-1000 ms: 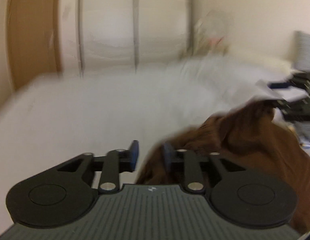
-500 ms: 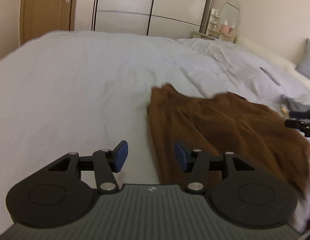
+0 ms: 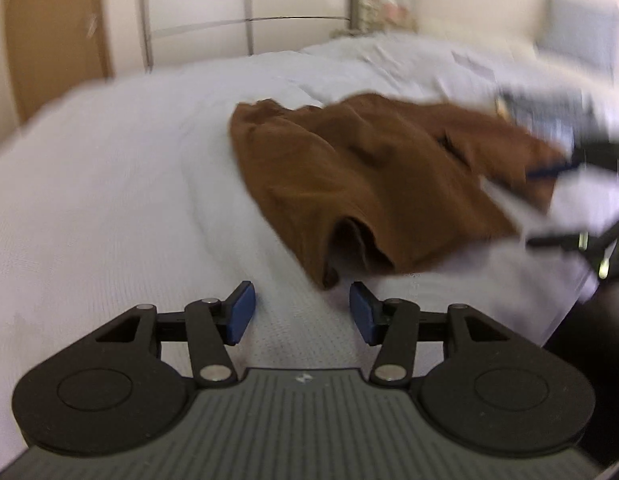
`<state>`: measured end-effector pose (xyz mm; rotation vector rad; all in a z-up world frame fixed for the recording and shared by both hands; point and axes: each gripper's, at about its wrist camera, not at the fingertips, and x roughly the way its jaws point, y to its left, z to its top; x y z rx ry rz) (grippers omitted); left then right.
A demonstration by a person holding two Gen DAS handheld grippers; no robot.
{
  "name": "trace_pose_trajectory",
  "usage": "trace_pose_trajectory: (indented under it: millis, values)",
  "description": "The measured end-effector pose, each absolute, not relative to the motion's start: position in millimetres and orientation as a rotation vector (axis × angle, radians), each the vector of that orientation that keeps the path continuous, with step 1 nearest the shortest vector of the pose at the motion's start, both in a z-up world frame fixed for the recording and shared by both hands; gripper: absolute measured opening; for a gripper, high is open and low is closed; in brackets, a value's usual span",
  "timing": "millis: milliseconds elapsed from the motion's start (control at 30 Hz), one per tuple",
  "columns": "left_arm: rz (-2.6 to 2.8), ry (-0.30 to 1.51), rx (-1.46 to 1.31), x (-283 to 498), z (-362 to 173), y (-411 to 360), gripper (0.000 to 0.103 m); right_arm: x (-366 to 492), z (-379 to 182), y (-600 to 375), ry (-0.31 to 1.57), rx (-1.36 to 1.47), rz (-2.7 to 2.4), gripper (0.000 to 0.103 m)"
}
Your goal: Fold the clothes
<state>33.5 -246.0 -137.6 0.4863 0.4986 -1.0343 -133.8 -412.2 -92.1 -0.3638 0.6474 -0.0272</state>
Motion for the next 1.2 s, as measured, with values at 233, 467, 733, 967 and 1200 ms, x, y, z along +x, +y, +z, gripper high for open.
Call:
trace_pose_trajectory:
  millis: [233,467,733,967,1200]
  values:
    - [-1.000,0.173,0.867,-2.8,-161.4,-276.6,0.042,-110.8,-128.9,-386.5,0.654,-0.642,0.024,0.058]
    - [-0.929,0.010,0.997,3.9,-157.6,-274.9,0.003,-95.6,-136.9,-393.1,0.654,-0.705,0.007,0.003]
    - [-0.849,-0.074,1.177,10.5,-146.7,-233.8,0.003,-111.7,-93.9,-373.7,0.597,-0.613,0.086,0.003]
    - [-0.788,0.013,1.265,24.3,-175.3,-217.4,0.008,-106.4,-116.1,-362.1,0.684,-0.501,0.141,0.018]
    - [-0.752,0.107,1.051,18.3,-156.0,-195.1,0.014,-139.6,-108.7,-398.1,0.712,-0.434,-0.023,0.038]
